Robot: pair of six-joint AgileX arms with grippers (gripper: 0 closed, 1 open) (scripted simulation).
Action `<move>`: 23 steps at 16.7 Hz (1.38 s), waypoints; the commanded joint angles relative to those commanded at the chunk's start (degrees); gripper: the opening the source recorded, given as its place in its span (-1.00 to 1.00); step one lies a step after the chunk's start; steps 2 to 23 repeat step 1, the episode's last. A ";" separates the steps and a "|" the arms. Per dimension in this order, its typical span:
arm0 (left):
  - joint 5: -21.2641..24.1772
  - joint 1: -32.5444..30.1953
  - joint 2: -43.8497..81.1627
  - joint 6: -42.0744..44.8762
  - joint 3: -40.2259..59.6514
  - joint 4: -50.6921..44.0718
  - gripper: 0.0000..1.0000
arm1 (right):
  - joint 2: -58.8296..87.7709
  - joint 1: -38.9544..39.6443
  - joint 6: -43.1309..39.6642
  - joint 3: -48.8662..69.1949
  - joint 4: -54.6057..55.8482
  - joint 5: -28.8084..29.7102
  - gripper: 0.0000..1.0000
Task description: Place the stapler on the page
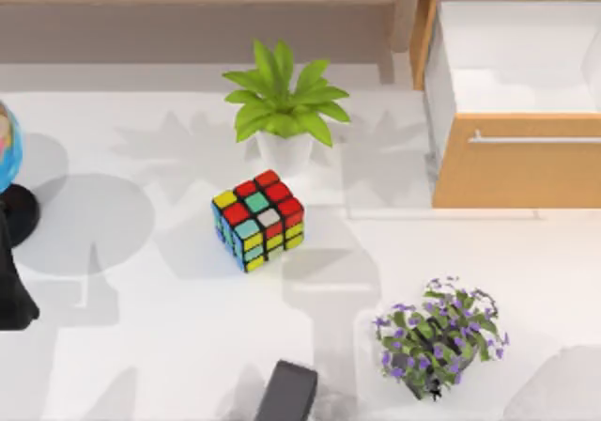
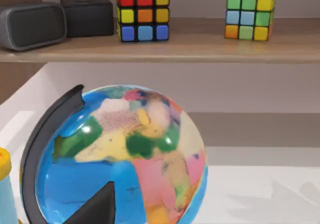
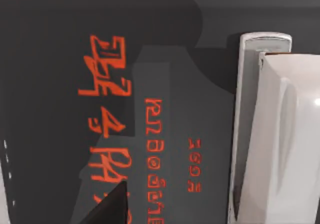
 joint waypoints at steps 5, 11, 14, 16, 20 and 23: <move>0.00 0.00 0.00 0.00 0.00 0.00 1.00 | 0.00 0.00 0.00 0.00 0.00 0.00 1.00; 0.00 0.00 0.00 0.00 0.00 0.00 1.00 | 0.00 0.00 0.00 0.00 0.00 0.00 1.00; 0.00 0.00 0.00 0.00 0.00 0.00 1.00 | 0.00 0.00 0.00 0.00 0.00 0.00 1.00; 0.00 0.00 0.00 0.00 0.00 0.00 1.00 | 0.00 0.00 0.00 0.00 0.00 0.00 1.00; 0.00 0.00 0.00 0.00 0.00 0.00 1.00 | 0.00 0.00 0.00 0.00 0.00 0.00 1.00; 0.00 0.00 0.00 0.00 0.00 0.00 1.00 | 0.00 0.00 0.00 0.00 0.00 0.00 1.00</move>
